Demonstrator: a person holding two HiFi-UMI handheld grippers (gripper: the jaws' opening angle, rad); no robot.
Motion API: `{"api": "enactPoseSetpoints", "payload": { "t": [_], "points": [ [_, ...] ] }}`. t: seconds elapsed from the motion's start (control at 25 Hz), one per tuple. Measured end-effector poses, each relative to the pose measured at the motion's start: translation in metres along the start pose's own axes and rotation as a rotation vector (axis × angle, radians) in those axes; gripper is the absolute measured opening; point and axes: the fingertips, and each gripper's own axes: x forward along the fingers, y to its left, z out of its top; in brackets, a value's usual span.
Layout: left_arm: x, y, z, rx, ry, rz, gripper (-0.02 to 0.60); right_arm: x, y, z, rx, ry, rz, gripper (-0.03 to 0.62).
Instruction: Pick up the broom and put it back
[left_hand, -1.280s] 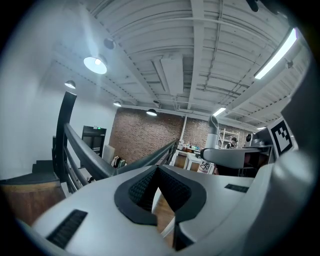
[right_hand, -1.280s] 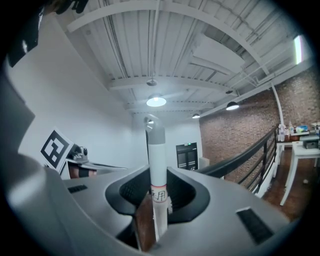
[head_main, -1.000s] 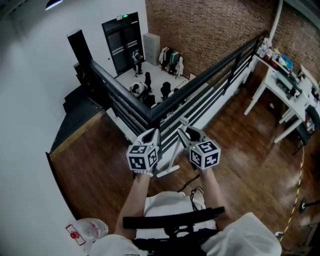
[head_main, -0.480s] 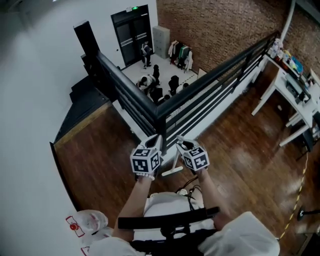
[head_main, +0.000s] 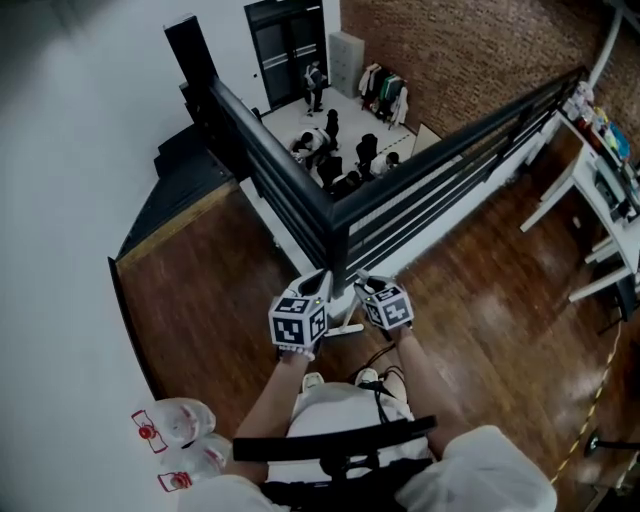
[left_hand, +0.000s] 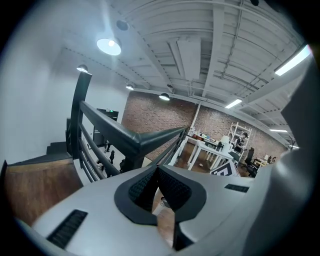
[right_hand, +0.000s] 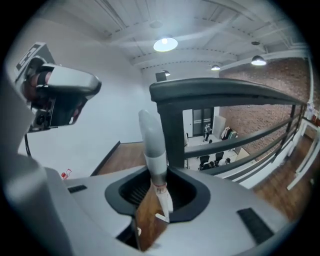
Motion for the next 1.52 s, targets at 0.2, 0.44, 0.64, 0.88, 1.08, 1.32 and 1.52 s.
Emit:
{"api": "enactPoseSetpoints", "payload": {
  "t": [0.2,0.44,0.64,0.88,1.08,1.32,1.52],
  "points": [
    [0.004,0.013,-0.003,-0.027,0.007,0.013,-0.006,0.031,-0.01,0.021,0.013,0.01,0.022,0.13],
    [0.007,0.027,-0.004,-0.054,0.014,0.022,-0.006,0.061,-0.023,0.048,0.018,0.016,0.015,0.133],
    [0.006,0.035,-0.005,-0.078,0.013,0.023,-0.006,0.074,-0.03,0.057,0.042,0.018,0.005,0.135],
    [0.006,0.041,-0.004,-0.094,0.015,0.017,-0.006,0.086,-0.032,0.066,0.079,0.008,-0.018,0.143],
    [0.001,0.047,-0.004,-0.099,0.012,0.011,-0.006,0.092,-0.033,0.064,0.128,0.013,-0.031,0.213],
    [-0.005,0.059,-0.007,-0.107,0.016,-0.01,-0.006,0.082,-0.034,0.058,0.166,0.003,-0.087,0.267],
    [-0.018,0.065,-0.012,-0.106,0.01,-0.048,-0.006,0.042,-0.021,0.043,0.231,-0.087,-0.142,0.066]
  ]
}}
